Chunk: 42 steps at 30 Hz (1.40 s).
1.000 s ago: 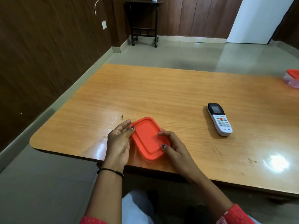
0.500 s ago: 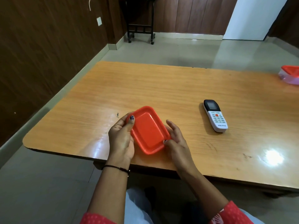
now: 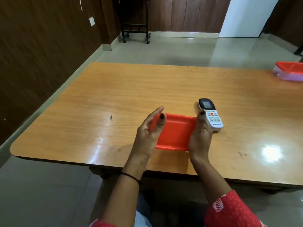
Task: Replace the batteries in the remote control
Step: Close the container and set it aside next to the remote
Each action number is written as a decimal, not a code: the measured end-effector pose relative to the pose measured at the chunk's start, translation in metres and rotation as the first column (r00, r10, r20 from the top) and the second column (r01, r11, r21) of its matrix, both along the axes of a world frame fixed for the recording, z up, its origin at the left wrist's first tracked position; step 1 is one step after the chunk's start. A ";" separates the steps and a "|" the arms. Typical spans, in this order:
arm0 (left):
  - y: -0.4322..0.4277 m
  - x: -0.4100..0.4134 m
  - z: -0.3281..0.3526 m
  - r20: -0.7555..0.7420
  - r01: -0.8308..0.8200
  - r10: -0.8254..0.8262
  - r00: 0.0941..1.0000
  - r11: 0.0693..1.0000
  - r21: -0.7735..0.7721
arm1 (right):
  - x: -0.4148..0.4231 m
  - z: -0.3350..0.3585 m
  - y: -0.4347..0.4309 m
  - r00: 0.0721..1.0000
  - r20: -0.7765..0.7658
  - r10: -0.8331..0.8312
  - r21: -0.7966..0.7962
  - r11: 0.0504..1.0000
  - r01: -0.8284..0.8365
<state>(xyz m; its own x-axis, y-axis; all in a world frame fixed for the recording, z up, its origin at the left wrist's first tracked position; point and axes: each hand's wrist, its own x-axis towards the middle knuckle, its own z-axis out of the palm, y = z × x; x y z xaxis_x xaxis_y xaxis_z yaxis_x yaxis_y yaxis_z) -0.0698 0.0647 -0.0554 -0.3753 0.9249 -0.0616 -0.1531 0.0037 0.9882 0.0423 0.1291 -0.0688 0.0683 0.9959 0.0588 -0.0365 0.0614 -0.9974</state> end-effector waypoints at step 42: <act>-0.152 -0.290 -0.032 -0.246 -0.792 0.754 0.610 0.595 -0.139 | -0.271 0.000 -0.127 0.658 0.047 0.752 -0.397 0.618 -0.678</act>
